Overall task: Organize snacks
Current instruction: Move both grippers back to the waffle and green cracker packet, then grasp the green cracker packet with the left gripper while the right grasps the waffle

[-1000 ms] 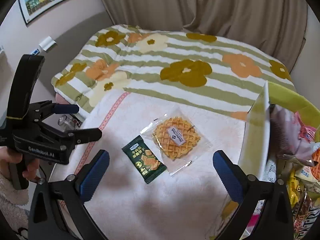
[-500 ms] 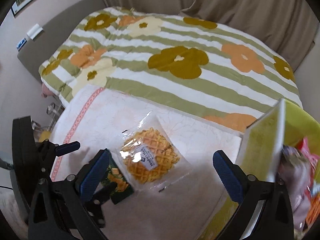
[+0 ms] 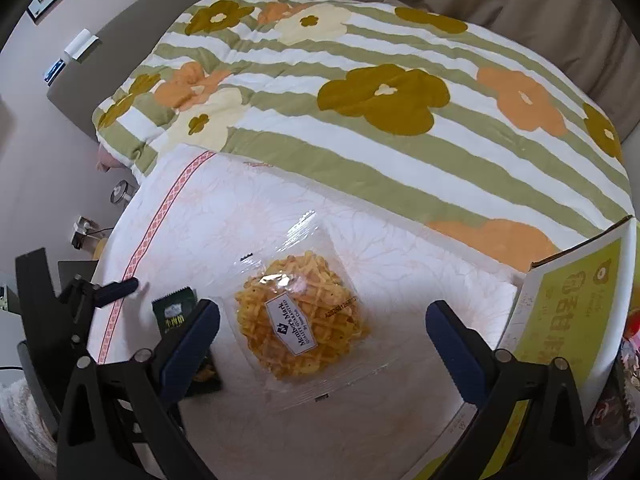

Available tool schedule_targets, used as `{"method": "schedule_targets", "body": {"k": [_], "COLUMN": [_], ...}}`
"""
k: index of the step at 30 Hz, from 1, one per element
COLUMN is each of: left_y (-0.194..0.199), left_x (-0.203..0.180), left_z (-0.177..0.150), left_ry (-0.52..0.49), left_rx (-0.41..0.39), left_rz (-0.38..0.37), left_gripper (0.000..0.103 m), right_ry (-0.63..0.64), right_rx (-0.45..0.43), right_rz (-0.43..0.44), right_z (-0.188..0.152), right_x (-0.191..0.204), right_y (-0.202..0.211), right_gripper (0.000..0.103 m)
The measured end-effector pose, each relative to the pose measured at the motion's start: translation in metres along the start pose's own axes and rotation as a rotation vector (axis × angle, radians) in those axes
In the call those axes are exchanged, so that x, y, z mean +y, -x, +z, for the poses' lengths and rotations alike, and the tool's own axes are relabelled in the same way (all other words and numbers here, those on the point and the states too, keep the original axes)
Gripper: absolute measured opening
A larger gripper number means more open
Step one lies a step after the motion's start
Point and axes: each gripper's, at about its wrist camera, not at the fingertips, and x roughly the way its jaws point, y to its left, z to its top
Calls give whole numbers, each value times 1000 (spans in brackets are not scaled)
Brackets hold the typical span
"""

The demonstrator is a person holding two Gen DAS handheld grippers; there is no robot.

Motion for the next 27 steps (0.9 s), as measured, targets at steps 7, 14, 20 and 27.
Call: {"method": "schedule_targets", "body": {"k": [7, 14, 20, 27], "left_y": [-11, -16, -11, -14], "left_x": [6, 4, 23, 16], "left_z": [-3, -9, -11, 3], "left_ry": [291, 289, 302, 240], "left_rx": [137, 131, 112, 97], "left_rz": [-76, -13, -10, 11], "left_gripper": [103, 94, 85, 71], "right_ry": [32, 129, 204, 235], "right_rx": [45, 106, 172, 234], "right_rz": [16, -2, -27, -52], "right_z": [3, 3, 2, 0], "right_x": [3, 16, 24, 27], "right_y": [-7, -19, -33, -46], "right_gripper": [103, 103, 103, 103]}}
